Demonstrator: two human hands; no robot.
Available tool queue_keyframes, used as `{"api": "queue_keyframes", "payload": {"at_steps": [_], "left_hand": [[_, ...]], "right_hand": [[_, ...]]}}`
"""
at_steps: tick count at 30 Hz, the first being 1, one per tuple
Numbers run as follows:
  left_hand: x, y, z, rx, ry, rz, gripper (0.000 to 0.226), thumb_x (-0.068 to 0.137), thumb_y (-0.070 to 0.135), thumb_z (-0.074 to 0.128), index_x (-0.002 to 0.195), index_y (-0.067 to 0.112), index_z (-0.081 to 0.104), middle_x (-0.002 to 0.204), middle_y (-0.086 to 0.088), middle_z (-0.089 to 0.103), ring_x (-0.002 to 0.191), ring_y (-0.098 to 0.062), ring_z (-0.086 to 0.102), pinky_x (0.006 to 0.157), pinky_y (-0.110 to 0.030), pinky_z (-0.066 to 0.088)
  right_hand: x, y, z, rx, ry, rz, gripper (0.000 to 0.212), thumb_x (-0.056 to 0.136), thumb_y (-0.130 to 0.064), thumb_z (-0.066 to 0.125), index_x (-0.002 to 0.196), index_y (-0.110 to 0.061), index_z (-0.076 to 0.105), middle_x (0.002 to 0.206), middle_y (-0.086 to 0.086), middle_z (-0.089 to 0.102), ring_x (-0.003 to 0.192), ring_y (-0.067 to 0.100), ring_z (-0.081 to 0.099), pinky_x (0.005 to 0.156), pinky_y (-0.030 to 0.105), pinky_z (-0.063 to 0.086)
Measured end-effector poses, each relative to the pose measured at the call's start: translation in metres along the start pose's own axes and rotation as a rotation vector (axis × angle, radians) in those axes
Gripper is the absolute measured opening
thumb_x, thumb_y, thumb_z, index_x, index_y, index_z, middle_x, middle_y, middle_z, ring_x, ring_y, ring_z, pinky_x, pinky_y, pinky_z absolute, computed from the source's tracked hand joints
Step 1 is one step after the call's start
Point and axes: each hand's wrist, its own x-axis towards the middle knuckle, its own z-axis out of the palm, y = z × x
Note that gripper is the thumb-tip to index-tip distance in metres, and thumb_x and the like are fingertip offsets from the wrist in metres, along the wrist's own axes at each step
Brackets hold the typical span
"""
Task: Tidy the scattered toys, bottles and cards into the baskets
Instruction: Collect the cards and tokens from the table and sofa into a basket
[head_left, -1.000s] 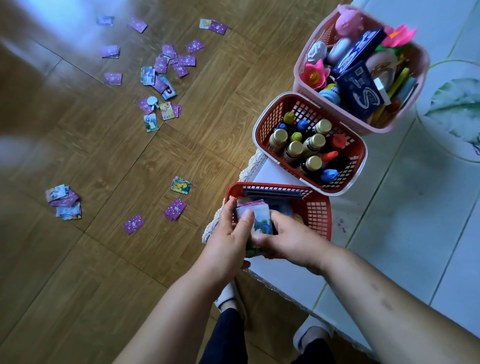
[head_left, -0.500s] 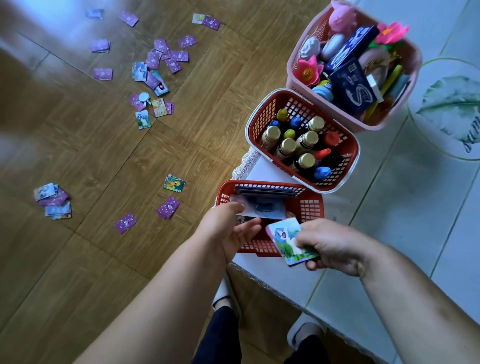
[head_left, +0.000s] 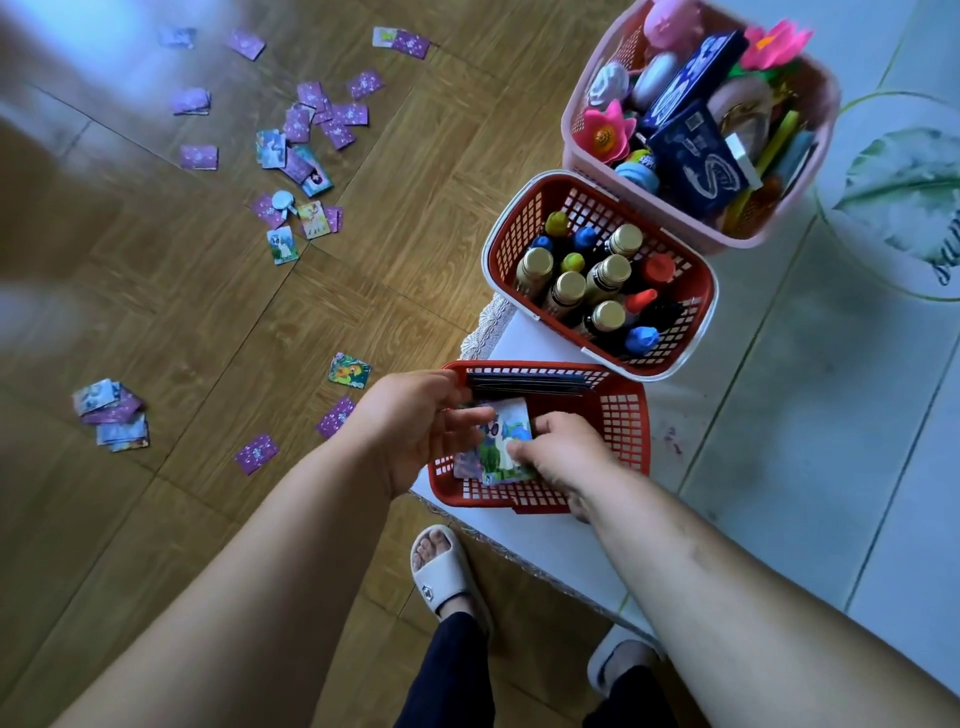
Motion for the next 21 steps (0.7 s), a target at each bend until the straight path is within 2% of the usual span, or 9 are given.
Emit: {"api": "queue_keyframes", "payload": {"at_steps": [3,6,9,10,12,14,17,19,21], "left_hand": [[-0.005,-0.002,-0.011,0.048,0.119,0.113,0.026,0.092,-0.008,0.043,0.103,0.003,0.063,0.092,-0.014,0.07,0.062,-0.018,0.064,0.053,-0.028,0.055],[-0.005,-0.011,-0.027,0.098,0.281,0.185,0.023,0.093,-0.002,0.047,0.107,0.008,0.062,0.094,-0.009,0.069,0.065,-0.016,0.061,0.053,-0.028,0.052],[-0.002,-0.027,-0.036,0.343,0.395,0.251,0.029,0.094,0.005,0.049,0.121,0.012,0.06,0.109,-0.004,0.068,0.088,-0.016,0.063,0.075,-0.034,0.054],[-0.003,-0.031,-0.036,0.415,0.387,0.255,0.034,0.095,0.007,0.05,0.127,0.013,0.058,0.117,-0.003,0.066,0.096,-0.015,0.062,0.082,-0.033,0.052],[-0.005,-0.038,-0.031,0.503,0.328,0.226,0.041,0.095,0.008,0.05,0.136,0.015,0.051,0.124,0.0,0.063,0.1,-0.011,0.06,0.08,-0.024,0.049],[-0.007,-0.041,-0.025,0.524,0.269,0.192,0.043,0.095,0.007,0.048,0.137,0.016,0.051,0.116,0.001,0.067,0.093,-0.008,0.065,0.073,-0.024,0.053],[-0.008,-0.043,-0.022,0.557,0.26,0.193,0.043,0.096,0.007,0.047,0.138,0.018,0.05,0.105,0.003,0.066,0.087,-0.009,0.066,0.078,-0.033,0.057],[-0.008,-0.042,-0.023,0.563,0.244,0.192,0.045,0.098,0.01,0.047,0.142,0.018,0.045,0.105,0.005,0.062,0.082,-0.003,0.062,0.069,-0.026,0.054],[-0.009,-0.042,-0.024,0.613,0.221,0.186,0.047,0.1,0.014,0.047,0.145,0.019,0.04,0.102,0.008,0.058,0.078,0.001,0.058,0.064,-0.022,0.05]], "right_hand": [[0.0,-0.001,0.015,-0.153,0.061,-0.071,0.033,0.086,-0.022,0.07,0.116,-0.013,0.06,0.105,0.003,0.066,0.092,0.02,0.064,0.077,0.033,0.055],[-0.005,-0.002,0.023,-0.402,0.106,-0.134,0.037,0.089,-0.035,0.065,0.118,-0.012,0.059,0.114,0.005,0.065,0.098,0.024,0.063,0.072,0.03,0.051],[-0.009,-0.005,0.025,-0.51,0.137,-0.136,0.034,0.095,-0.028,0.053,0.124,-0.009,0.052,0.122,0.01,0.06,0.106,0.028,0.06,0.077,0.031,0.048],[-0.011,-0.007,0.027,-0.518,0.137,-0.137,0.033,0.096,-0.025,0.051,0.125,-0.009,0.051,0.124,0.01,0.059,0.108,0.029,0.059,0.08,0.033,0.048],[-0.013,-0.01,0.03,-0.523,0.109,-0.148,0.032,0.096,-0.022,0.048,0.126,-0.009,0.05,0.126,0.01,0.058,0.111,0.029,0.058,0.086,0.034,0.049],[-0.015,-0.01,0.033,-0.513,0.071,-0.162,0.034,0.096,-0.02,0.047,0.128,-0.011,0.049,0.129,0.008,0.058,0.114,0.028,0.057,0.089,0.034,0.05],[-0.025,-0.004,0.026,-0.377,0.087,-0.205,0.036,0.098,-0.019,0.045,0.134,-0.015,0.047,0.131,0.005,0.056,0.116,0.022,0.056,0.085,0.027,0.049],[-0.036,0.004,0.015,-0.289,0.228,-0.308,0.029,0.098,-0.021,0.048,0.126,-0.021,0.053,0.125,-0.001,0.056,0.11,0.015,0.056,0.081,0.024,0.05],[-0.047,0.013,0.002,-0.312,0.504,-0.42,0.017,0.095,-0.021,0.053,0.111,-0.025,0.057,0.118,-0.002,0.054,0.107,0.016,0.052,0.076,0.024,0.046]]}}
